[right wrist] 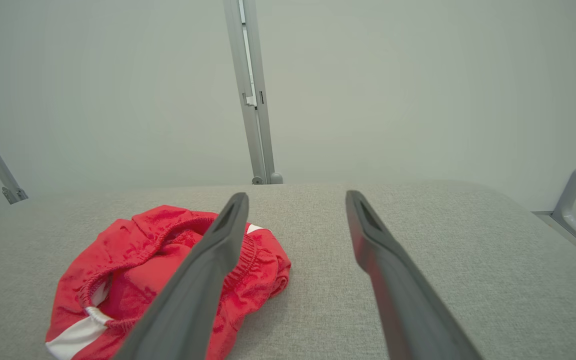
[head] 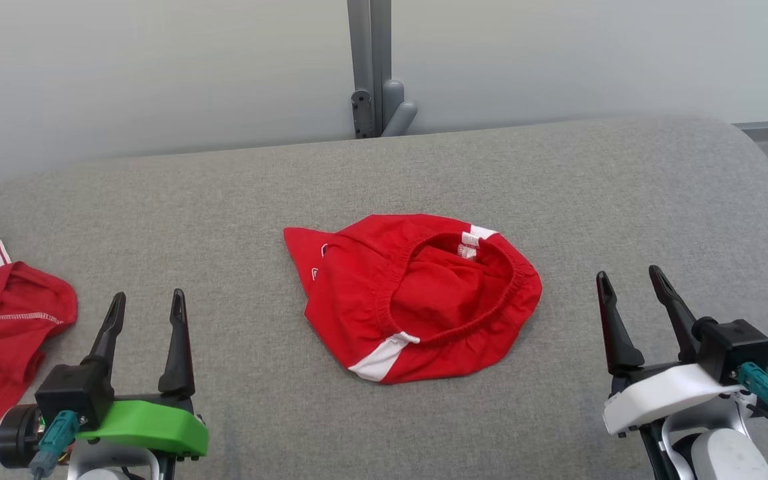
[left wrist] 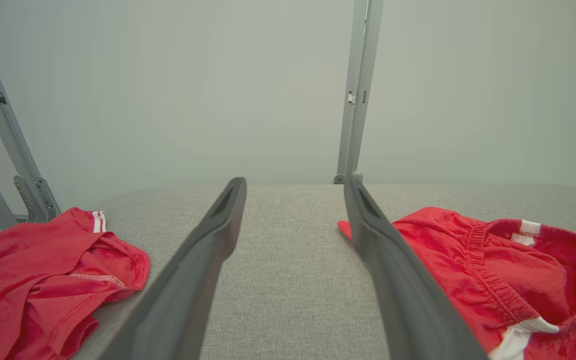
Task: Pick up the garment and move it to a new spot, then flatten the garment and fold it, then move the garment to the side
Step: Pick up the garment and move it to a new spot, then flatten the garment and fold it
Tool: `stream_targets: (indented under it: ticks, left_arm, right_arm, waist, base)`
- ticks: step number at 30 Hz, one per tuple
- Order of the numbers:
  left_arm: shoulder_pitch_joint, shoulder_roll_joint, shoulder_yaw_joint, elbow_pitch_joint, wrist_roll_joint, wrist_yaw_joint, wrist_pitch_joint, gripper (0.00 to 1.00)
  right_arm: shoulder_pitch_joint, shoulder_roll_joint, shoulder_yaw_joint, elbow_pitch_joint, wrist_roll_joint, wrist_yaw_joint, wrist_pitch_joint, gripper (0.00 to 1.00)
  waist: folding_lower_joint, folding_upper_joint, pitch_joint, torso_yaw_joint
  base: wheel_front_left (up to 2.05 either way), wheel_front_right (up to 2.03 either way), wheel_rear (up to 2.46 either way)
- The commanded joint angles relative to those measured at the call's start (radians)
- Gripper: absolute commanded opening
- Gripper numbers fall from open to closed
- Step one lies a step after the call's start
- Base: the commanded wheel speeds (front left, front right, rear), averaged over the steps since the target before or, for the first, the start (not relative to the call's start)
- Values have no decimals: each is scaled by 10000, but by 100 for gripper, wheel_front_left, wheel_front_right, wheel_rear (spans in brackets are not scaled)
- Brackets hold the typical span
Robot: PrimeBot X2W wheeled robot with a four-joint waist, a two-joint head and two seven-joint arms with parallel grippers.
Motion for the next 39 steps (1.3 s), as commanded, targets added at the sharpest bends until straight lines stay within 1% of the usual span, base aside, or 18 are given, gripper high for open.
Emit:
stream_targets:
  ticks: [1,9,24,30,35,39]
  left_arm:
    - [169,80,18,-55,-7,34,26,100]
    - [356,150,2,-251,-6,203,133,100]
    - [242,242,14,-89,-119,208,169,100]
    - [272,226,-46,-120,-98,303,196,100]
    - [203,198,-78,-124,-133,327,187,100]
    - [64,202,-105,-104,-142,274,170,100]
  right_arm:
    - [155,4,-67,-64,-13,-1,68,100]
    - [374,22,-190,-349,-105,1,222,100]
    - [376,74,-207,-365,-96,1,284,100]
    - [351,81,-191,-329,-99,1,278,100]
    - [276,84,-175,-316,-135,1,302,100]
    - [137,25,-119,-297,-173,1,333,100]
  waist:
    - [0,0,-46,-22]
    - [0,0,-83,-59]
    - [0,0,-73,-76]
    - [0,0,-74,-98]
    - [0,0,-61,-32]
    - [0,0,-7,160]
  base:
    - [0,0,0]
    - [0,0,0]
    - [0,0,0]
    - [0,0,0]
    - [0,0,0]
    - [0,0,0]
